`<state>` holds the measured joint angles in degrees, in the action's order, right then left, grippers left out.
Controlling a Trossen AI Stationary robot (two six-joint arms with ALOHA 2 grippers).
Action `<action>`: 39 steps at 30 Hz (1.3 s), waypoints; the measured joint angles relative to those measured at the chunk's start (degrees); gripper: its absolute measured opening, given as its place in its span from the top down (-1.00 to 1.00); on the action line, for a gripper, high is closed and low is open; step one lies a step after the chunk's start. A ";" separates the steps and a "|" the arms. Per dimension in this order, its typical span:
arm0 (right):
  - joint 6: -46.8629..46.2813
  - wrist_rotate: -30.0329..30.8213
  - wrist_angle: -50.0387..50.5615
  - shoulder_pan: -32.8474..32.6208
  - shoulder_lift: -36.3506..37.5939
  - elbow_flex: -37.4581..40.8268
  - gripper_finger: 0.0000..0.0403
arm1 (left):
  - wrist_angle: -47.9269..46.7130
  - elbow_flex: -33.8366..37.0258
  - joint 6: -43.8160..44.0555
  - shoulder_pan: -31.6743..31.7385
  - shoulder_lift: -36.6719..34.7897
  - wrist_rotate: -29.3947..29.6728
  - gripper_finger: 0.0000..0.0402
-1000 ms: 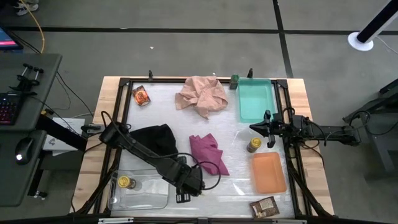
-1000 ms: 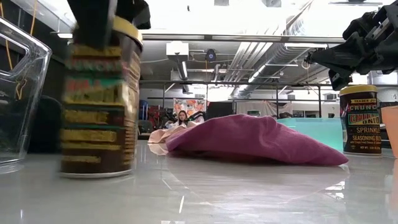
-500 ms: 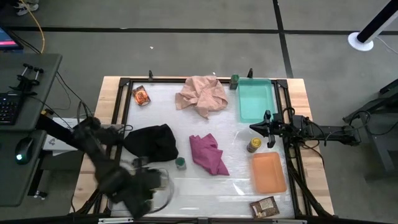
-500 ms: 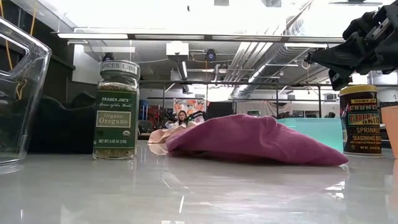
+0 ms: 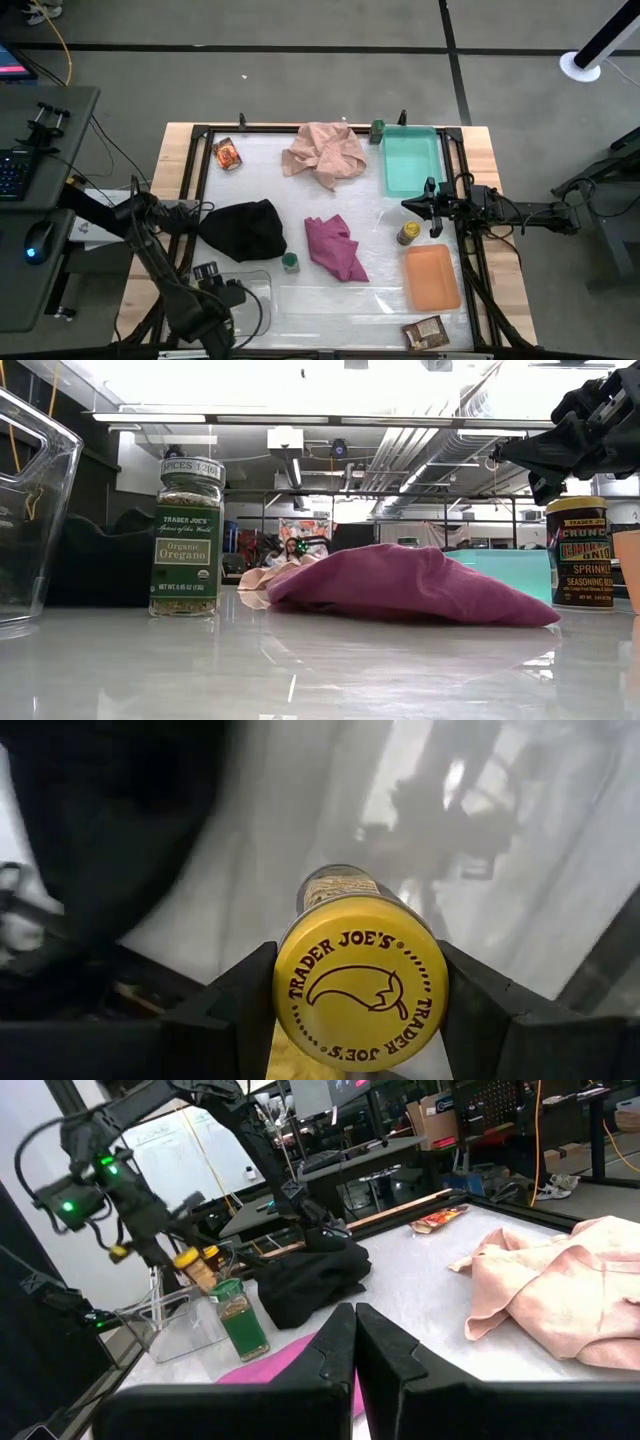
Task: Sort spices by type
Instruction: Put the bottom yellow seasoning bottle into the transparent bin, then put the yellow seasoning bottle into the transparent bin
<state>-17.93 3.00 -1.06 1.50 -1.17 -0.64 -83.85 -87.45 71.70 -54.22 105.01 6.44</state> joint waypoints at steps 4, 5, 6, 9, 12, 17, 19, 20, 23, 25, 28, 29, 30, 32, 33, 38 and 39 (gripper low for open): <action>0.00 0.00 0.00 0.00 0.00 0.00 1.00 | 5.04 3.85 -1.79 0.78 -0.04 -3.06 0.06; 0.00 -0.02 0.00 0.00 0.00 -0.01 1.00 | 5.63 4.41 -1.79 0.91 -0.33 -3.11 0.06; 0.00 -0.01 0.00 0.01 0.00 0.00 1.00 | 5.61 4.62 -1.79 1.01 -0.41 -3.20 0.03; 0.00 0.00 0.00 0.00 0.00 0.01 1.00 | 4.64 4.75 -1.84 1.10 -0.34 -3.21 -0.13; 0.00 -0.02 0.00 0.00 0.00 -0.01 1.00 | 3.87 4.81 -1.93 1.12 -0.98 -3.18 -0.29; 0.00 -0.01 0.00 0.00 0.00 -0.01 1.00 | 3.46 4.80 -3.32 1.12 -3.79 -3.31 -0.38; 0.00 0.00 0.00 0.00 0.00 0.00 1.00 | 3.56 4.80 -3.33 1.12 -5.20 -3.39 -0.39; 0.00 0.01 0.00 0.00 0.00 -0.01 1.00 | 3.47 4.80 -3.28 1.12 -6.17 -3.44 -0.39; 0.00 -0.01 0.00 0.02 0.00 0.01 1.00 | 3.00 4.80 -2.97 1.12 -8.93 -3.44 -0.39; 0.00 0.00 0.00 0.01 0.00 0.00 1.00 | 3.10 4.80 -2.96 1.12 -11.15 -3.28 -0.39; 0.00 -0.01 0.00 0.01 0.00 0.01 1.00 | 3.03 4.77 -2.95 1.12 -14.95 -0.99 -0.39; 0.00 0.00 0.00 0.02 0.00 0.01 1.00 | 3.08 4.75 -2.95 1.12 -16.11 0.56 -0.39; 0.00 -0.01 0.00 0.02 0.00 -0.01 1.00 | 3.17 4.75 -2.95 1.10 -17.16 2.58 -0.39; 0.00 0.01 0.00 0.01 0.00 -0.01 1.00 | 3.99 4.75 -2.97 1.17 -19.24 8.23 -0.39; 0.00 -0.01 0.00 0.01 0.00 -0.01 1.00 | 5.00 4.75 -3.29 1.39 -20.14 11.65 -0.39; 0.00 -0.01 0.00 0.00 0.00 0.00 1.00 | 18.15 5.06 -12.46 6.09 -21.98 24.81 -0.39; 0.00 0.01 0.00 0.00 0.00 -0.01 1.00 | 21.89 5.06 -15.65 7.95 -21.98 25.26 -0.37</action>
<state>-17.93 3.01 -1.06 1.50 -1.17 -0.64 -61.96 -82.39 56.05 -46.28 83.03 31.70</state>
